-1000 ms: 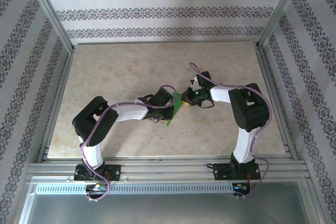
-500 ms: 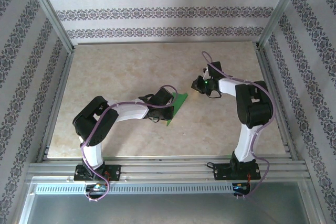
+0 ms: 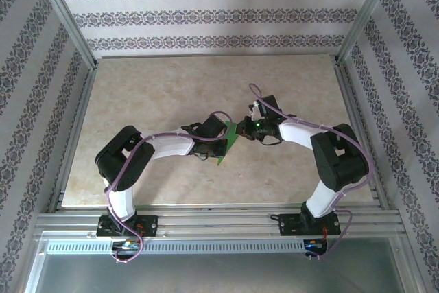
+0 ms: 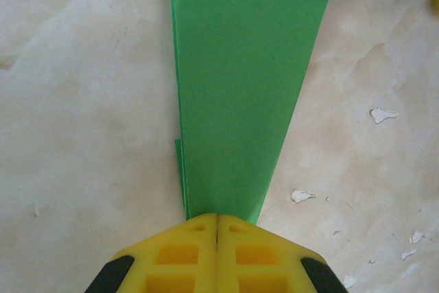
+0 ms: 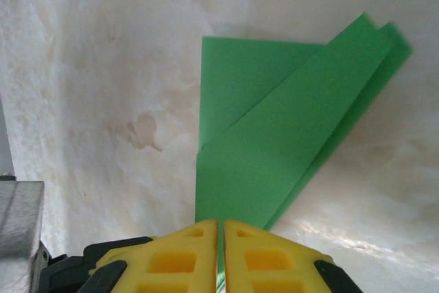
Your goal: Fold a paper plane with a square sheet of paper (pick it up from the middle)
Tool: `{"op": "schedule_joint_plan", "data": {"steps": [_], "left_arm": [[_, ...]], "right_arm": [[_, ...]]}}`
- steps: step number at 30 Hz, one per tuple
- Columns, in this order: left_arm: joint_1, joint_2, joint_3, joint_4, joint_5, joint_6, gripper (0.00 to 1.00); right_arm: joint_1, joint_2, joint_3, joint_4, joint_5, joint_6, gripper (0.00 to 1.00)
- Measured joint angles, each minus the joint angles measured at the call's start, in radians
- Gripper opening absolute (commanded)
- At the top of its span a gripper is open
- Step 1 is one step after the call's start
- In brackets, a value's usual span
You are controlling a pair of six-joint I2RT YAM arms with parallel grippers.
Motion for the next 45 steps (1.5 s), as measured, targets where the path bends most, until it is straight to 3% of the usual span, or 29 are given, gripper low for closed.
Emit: {"op": "schedule_joint_plan", "data": {"steps": [8,19,25,29,37,40,45], "left_arm": [[0.000,0.000,0.000,0.000,0.003,0.000,0.00],[0.000,0.000,0.000,0.000,0.003,0.000,0.00],[0.000,0.000,0.004,-0.003,0.003,0.001,0.00],[0.000,0.001,0.014,-0.024,0.014,0.007,0.01],[0.000,-0.052,0.046,-0.048,0.032,0.019,0.21],[0.001,-0.129,0.045,-0.050,0.020,0.019,0.25],[0.029,-0.302,-0.023,-0.045,-0.027,0.018,0.44]], "right_arm": [[-0.004,0.132,0.061,0.017,0.003,0.004,0.12],[-0.162,0.249,0.208,0.018,0.076,-0.026,0.12],[-0.196,0.216,0.206,0.011,0.084,-0.035,0.15],[-0.193,0.072,0.176,-0.002,0.090,-0.056,0.21],[-0.170,-0.123,0.059,-0.007,0.090,-0.056,0.32],[-0.140,-0.133,0.016,-0.042,0.103,-0.051,0.37],[-0.078,-0.152,-0.010,-0.107,0.162,-0.049,0.41]]}}
